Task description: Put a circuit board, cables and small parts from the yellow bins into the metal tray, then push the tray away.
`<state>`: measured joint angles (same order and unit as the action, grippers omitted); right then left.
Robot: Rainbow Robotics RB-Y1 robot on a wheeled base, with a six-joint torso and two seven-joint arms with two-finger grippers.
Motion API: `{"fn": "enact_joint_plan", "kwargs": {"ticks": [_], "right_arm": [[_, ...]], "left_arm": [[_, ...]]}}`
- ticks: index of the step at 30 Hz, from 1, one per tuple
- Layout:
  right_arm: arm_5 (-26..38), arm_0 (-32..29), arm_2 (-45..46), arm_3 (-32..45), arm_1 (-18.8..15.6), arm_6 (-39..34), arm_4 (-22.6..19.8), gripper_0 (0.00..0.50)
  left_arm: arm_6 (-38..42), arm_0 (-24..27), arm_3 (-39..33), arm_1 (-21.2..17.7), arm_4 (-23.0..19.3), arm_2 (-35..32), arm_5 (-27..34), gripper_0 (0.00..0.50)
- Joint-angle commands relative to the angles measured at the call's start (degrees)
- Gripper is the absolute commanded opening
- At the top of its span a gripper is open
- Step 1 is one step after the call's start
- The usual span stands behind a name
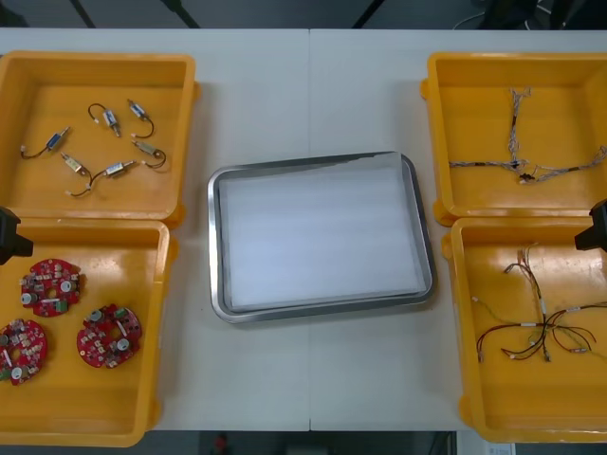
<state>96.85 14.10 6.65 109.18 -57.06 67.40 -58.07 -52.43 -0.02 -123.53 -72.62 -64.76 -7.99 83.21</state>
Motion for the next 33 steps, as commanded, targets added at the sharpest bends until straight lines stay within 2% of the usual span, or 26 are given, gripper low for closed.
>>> {"fn": "enact_joint_plan", "kwargs": {"ticks": [1, 33], "right_arm": [[-0.34, -0.39, -0.76, 0.59, 0.28, 0.98, 0.42, 0.500], [-0.34, -0.39, -0.76, 0.59, 0.28, 0.98, 0.42, 0.500]], "left_arm": [[-3.90, -0.60, -1.01, -2.71, -0.36, -1.59, -0.06, 0.500], [-3.90, -0.60, -1.01, -2.71, -0.36, -1.59, -0.06, 0.500]]}}
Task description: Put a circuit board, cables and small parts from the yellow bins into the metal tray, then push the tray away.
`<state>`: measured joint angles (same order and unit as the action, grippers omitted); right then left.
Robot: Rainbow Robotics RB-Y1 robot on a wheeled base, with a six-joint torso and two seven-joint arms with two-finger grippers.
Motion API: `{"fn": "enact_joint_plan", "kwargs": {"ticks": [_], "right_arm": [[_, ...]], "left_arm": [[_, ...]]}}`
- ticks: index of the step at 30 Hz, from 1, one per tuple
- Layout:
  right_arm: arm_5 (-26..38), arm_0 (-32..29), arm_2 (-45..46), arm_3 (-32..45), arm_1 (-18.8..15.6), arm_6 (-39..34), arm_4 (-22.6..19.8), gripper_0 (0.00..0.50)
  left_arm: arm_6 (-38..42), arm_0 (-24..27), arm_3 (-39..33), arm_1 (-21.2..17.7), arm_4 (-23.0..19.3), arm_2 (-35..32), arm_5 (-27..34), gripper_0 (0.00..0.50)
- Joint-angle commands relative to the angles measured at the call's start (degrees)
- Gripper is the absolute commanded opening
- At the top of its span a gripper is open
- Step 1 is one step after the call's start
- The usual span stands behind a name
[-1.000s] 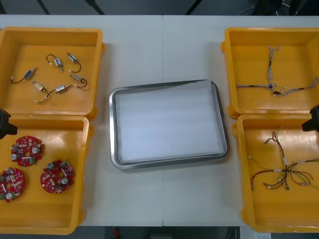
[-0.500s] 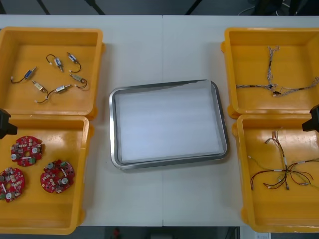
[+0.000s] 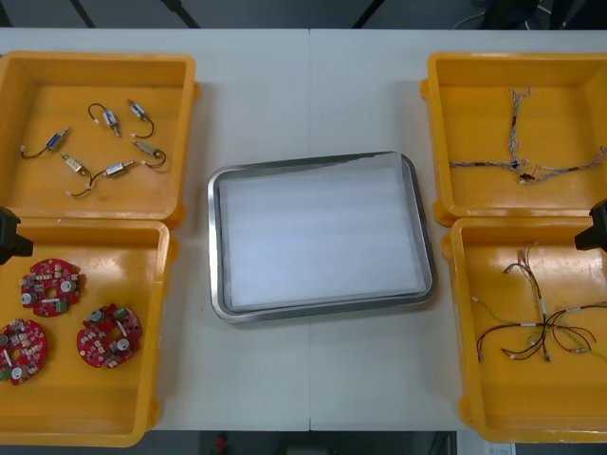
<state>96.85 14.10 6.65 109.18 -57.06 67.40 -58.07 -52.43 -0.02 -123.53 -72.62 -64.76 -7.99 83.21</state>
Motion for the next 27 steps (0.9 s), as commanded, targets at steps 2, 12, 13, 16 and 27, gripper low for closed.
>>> {"fn": "enact_joint_plan", "kwargs": {"ticks": [2, 12, 13, 16, 27], "right_arm": [[-0.34, -0.39, -0.76, 0.59, 0.28, 0.98, 0.42, 0.500], [-0.34, -0.39, -0.76, 0.59, 0.28, 0.98, 0.42, 0.500], [-0.34, -0.39, -0.76, 0.59, 0.28, 0.98, 0.42, 0.500], [-0.34, -0.39, -0.76, 0.59, 0.28, 0.98, 0.42, 0.500], [-0.34, -0.39, -0.76, 0.59, 0.28, 0.98, 0.42, 0.500]], "left_arm": [[-3.90, -0.60, -1.01, -2.71, -0.36, -1.59, -0.06, 0.500], [-3.90, -0.60, -1.01, -2.71, -0.36, -1.59, -0.06, 0.500], [-3.90, -0.60, -1.01, -2.71, -0.36, -1.59, -0.06, 0.500], [-3.90, -0.60, -1.01, -2.71, -0.36, -1.59, -0.06, 0.500], [-3.90, -0.60, -1.01, -2.71, -0.36, -1.59, -0.06, 0.500]]}}
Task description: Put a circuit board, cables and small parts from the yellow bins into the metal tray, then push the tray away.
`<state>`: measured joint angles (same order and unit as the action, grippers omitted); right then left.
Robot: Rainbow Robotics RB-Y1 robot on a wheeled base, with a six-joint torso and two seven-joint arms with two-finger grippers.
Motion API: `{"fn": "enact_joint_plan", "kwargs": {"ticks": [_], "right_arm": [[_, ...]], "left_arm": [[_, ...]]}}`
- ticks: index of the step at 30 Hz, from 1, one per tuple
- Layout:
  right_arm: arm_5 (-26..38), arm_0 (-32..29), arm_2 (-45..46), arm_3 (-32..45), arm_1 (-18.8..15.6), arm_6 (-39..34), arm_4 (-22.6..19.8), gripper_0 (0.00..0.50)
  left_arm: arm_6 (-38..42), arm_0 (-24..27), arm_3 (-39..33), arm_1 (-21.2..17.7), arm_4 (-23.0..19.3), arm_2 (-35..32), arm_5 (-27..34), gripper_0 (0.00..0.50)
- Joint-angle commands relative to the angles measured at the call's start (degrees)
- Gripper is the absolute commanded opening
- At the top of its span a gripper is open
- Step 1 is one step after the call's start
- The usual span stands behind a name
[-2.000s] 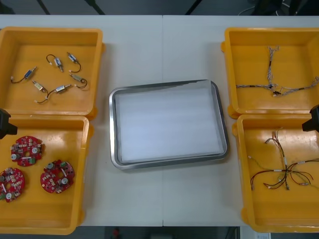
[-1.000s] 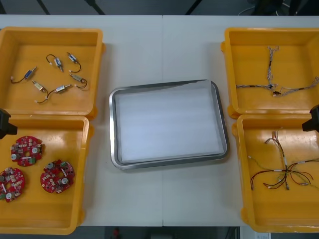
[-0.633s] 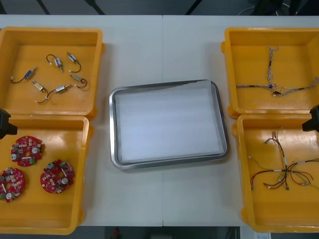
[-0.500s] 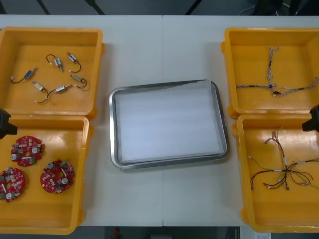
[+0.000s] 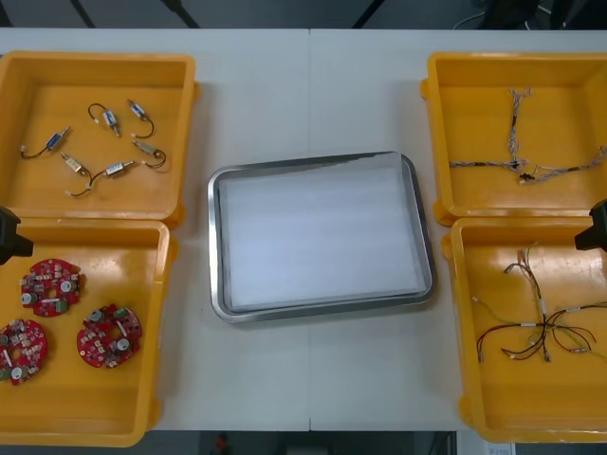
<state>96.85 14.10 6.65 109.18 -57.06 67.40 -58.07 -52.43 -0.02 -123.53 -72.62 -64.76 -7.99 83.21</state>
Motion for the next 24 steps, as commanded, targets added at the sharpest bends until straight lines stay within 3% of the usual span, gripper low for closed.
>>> {"fn": "enact_joint_plan", "kwargs": {"ticks": [1, 24], "right_arm": [[-0.34, -0.39, -0.76, 0.59, 0.28, 0.98, 0.42, 0.500], [-0.34, -0.39, -0.76, 0.59, 0.28, 0.98, 0.42, 0.500]], "left_arm": [[-3.90, -0.60, -1.01, -2.71, -0.36, -1.59, -0.06, 0.500], [-3.90, -0.60, -1.01, -2.71, -0.36, -1.59, -0.06, 0.500]]}}
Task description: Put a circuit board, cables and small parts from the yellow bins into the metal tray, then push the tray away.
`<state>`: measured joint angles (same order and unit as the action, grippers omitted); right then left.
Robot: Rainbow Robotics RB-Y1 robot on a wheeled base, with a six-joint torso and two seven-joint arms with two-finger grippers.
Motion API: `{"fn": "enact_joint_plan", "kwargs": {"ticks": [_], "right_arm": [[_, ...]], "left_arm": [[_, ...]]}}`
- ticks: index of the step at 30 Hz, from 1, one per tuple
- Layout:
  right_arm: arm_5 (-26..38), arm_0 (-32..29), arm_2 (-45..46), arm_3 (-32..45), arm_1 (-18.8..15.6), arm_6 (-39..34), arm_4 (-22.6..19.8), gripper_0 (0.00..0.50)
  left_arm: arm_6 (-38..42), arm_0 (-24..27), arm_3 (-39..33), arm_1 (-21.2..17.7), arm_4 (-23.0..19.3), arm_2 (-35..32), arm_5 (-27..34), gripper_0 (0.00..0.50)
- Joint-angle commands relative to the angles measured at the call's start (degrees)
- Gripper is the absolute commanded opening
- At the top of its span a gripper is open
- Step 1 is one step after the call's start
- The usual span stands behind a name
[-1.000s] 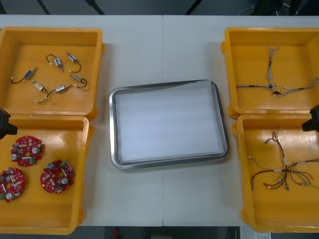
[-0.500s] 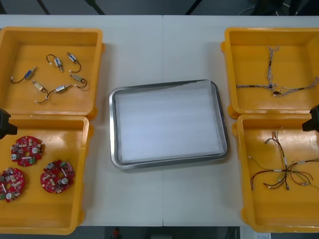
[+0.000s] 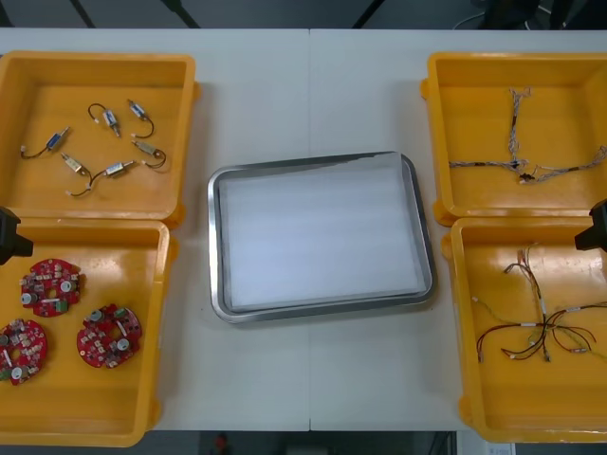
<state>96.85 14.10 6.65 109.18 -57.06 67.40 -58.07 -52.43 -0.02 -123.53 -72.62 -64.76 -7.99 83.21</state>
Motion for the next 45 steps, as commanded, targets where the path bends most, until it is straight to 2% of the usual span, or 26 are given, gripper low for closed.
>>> {"fn": "enact_joint_plan", "kwargs": {"ticks": [1, 30, 32, 37, 38, 45], "right_arm": [[-0.34, -0.39, -0.76, 0.59, 0.28, 0.98, 0.42, 0.500], [-0.34, -0.39, -0.76, 0.59, 0.28, 0.98, 0.42, 0.500], [0.10, -2.59, -2.96, -0.29, 1.16, 1.06, 0.15, 0.500], [0.54, -2.24, -3.92, -0.11, -0.34, 1.50, -0.81, 0.500], [0.54, -2.24, -3.92, -0.11, -0.60, 2.56, -1.08, 0.500], [1.41, -2.24, -3.92, -0.20, -2.36, 18.55, -1.87, 0.500]], "left_arm": [[-3.90, -0.60, -1.01, -2.71, -0.36, -1.59, -0.06, 0.500], [-3.90, -0.60, -1.01, -2.71, -0.36, -1.59, -0.06, 0.500], [-3.90, -0.60, -1.01, -2.71, -0.36, -1.59, -0.06, 0.500], [-3.90, -0.60, -1.01, -2.71, -0.36, -1.59, -0.06, 0.500], [-17.35, -2.09, -0.74, -1.92, -0.71, -0.36, 6.88, 0.500], [-17.70, -3.06, -0.04, -2.36, -0.63, -0.45, 5.74, 0.500]]}}
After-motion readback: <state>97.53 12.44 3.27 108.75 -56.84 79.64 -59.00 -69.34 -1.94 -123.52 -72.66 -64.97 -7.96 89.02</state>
